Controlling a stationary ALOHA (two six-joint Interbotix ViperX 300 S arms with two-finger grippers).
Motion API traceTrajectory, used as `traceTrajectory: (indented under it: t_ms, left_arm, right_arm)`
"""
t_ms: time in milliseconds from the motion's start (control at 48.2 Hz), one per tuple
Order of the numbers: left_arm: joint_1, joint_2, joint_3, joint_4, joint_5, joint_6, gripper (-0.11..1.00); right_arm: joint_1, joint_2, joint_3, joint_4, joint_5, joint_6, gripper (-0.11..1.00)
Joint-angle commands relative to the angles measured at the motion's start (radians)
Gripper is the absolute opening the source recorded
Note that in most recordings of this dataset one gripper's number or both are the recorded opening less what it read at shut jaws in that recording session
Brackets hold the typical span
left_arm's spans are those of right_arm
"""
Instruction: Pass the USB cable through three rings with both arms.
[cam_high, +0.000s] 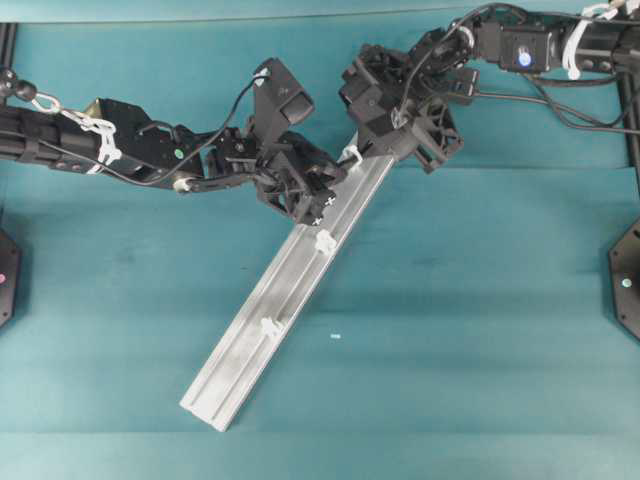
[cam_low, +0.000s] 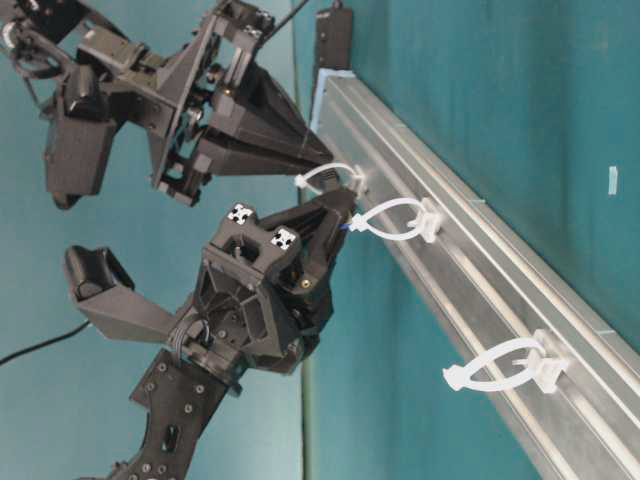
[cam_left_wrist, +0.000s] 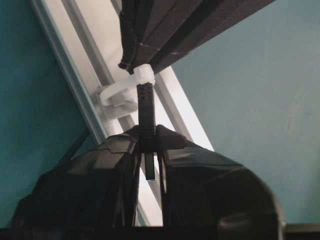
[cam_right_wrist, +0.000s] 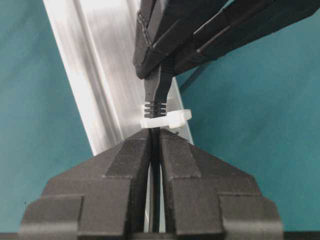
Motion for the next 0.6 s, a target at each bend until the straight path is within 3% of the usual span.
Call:
traceTrajectory:
  t_ms: [0, 332, 415, 580]
  left_arm:
    - [-0.011, -0.015, -0.009, 0.005, -0.014, -0.002, 0.08]
    - [-0.011, -0.015, -0.006, 0.005, -0.015, -0.002, 0.08]
    - [-0.011, -0.018, -0.002, 0.005, -0.012, -0.009, 0.08]
    - [-0.011, -0.058, 0.037, 0.005, -0.008, -0.011, 0.08]
  right_arm:
    - [0.017, 0.002, -0.003, 0.008, -0.014, 0.038, 0.1]
    - [0.032, -0.003, 0.003, 0.006, -0.011, 0.126, 0.12]
    - [0.032, -0.006, 0.008, 0.005, -0.012, 0.163, 0.27]
    - [0.021, -0.014, 0.008, -0.002, -0.029, 0.282, 0.72]
